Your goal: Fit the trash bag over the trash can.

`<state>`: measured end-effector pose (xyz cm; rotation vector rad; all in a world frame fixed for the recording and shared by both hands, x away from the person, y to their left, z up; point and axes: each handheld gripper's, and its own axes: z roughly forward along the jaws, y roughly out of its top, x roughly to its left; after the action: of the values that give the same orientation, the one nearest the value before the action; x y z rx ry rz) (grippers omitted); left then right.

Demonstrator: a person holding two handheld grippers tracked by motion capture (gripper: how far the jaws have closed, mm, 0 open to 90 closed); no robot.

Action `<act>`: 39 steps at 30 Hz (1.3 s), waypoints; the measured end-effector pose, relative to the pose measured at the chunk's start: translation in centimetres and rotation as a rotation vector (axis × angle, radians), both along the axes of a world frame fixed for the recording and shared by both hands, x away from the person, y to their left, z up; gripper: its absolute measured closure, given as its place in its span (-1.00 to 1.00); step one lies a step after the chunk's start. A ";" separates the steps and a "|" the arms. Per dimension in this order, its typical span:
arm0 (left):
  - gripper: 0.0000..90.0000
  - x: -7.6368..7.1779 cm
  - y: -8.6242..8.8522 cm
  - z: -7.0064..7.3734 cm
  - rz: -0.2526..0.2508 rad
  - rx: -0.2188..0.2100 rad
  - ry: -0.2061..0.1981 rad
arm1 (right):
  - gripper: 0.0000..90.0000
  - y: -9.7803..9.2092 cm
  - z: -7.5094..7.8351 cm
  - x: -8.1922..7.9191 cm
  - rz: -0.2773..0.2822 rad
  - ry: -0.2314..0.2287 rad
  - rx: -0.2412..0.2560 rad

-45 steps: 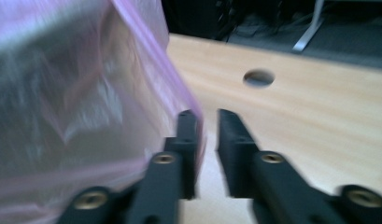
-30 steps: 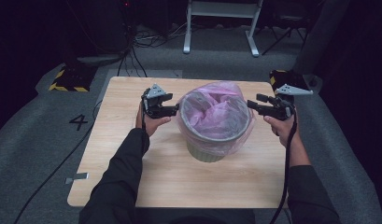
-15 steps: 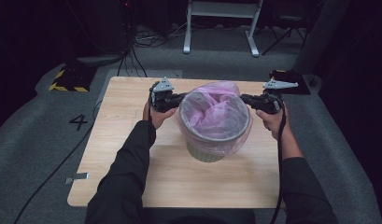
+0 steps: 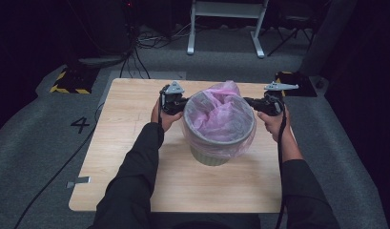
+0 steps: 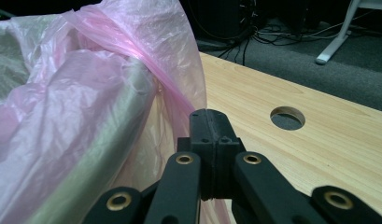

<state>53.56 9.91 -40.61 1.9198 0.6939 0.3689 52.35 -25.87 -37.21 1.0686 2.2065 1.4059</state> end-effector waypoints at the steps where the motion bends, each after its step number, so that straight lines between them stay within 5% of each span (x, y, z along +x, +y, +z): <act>1: 1.00 0.2 -0.5 -0.3 -0.002 0.027 0.012 | 1.00 0.1 -0.2 0.2 -0.010 0.012 0.004; 7: 1.00 0.4 -1.3 -0.7 -0.001 0.063 0.040 | 1.00 0.2 -0.6 0.4 -0.033 0.050 0.000; 11: 1.00 0.4 -0.8 -1.5 0.001 0.105 0.090 | 1.00 -0.1 -1.5 0.6 -0.050 0.126 -0.033; 17: 1.00 -0.1 0.1 -2.2 -0.010 0.098 0.099 | 1.00 -0.6 -2.7 0.2 -0.038 0.170 -0.046; 22: 0.53 -1.7 1.9 -2.6 0.013 0.094 0.090 | 0.98 -1.7 -3.1 -0.9 -0.043 0.162 -0.059; 24: 0.06 -2.5 2.7 -2.5 0.055 0.083 0.077 | 0.78 -2.2 -3.0 -1.4 -0.059 0.144 -0.083; 25: 0.06 -3.0 3.2 -2.3 0.074 0.074 0.077 | 0.64 -2.4 -2.9 -1.6 -0.073 0.134 -0.099; 27: -0.43 -4.3 4.6 -1.7 0.121 0.068 0.037 | 0.33 -3.2 -2.3 -2.5 -0.111 0.114 -0.143; 31: -0.55 -5.7 6.7 -0.5 0.157 0.032 0.002 | 0.06 -4.5 -0.9 -4.1 -0.120 0.053 -0.145; 35: -0.59 -6.8 7.7 0.2 0.112 0.003 0.007 | -0.06 -5.3 -0.1 -5.1 -0.095 0.023 -0.124; 39: -0.62 -9.6 6.1 -0.4 -0.036 0.038 0.008 | -0.28 -6.4 0.5 -7.0 -0.071 -0.017 -0.126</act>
<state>43.96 16.00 -41.05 1.9676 0.6612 0.3546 45.32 -32.31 -36.68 1.0754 2.1910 1.2243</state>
